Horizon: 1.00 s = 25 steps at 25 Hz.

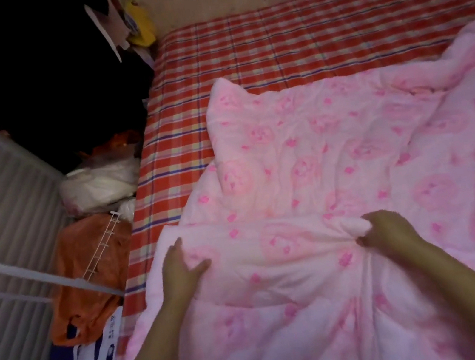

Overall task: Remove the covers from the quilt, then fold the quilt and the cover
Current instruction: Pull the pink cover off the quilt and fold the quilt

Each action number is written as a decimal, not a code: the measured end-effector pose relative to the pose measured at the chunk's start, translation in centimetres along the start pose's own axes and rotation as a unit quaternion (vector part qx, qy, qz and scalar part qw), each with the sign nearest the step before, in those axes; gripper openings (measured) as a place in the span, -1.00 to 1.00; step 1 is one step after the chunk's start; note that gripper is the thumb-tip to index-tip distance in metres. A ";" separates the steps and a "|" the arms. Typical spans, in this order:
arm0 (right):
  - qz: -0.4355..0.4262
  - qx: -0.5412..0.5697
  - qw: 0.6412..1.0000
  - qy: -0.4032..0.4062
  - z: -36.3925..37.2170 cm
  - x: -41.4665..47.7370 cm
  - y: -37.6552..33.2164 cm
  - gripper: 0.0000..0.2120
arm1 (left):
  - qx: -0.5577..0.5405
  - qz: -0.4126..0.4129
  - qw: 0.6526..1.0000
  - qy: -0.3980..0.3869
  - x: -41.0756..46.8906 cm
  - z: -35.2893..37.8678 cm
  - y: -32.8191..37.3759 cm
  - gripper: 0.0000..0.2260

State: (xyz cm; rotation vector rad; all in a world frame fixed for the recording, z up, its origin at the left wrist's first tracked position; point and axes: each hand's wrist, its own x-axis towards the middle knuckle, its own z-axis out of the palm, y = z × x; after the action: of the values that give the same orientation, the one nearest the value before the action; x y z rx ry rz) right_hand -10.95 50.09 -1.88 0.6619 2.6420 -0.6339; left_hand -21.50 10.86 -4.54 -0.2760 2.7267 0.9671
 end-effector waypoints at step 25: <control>-0.129 0.081 0.987 0.058 4.3 11.6 -22.8 -0.52 | 0.033 -0.084 0.973 0.212 13.1 -13.6 -3.6 -0.67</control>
State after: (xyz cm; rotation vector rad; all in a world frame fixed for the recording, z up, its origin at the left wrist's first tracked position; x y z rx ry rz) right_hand -31.31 34.06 -2.75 0.4130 2.8317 -0.9168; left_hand -35.21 -1.83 -0.14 -0.7678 3.0384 0.8470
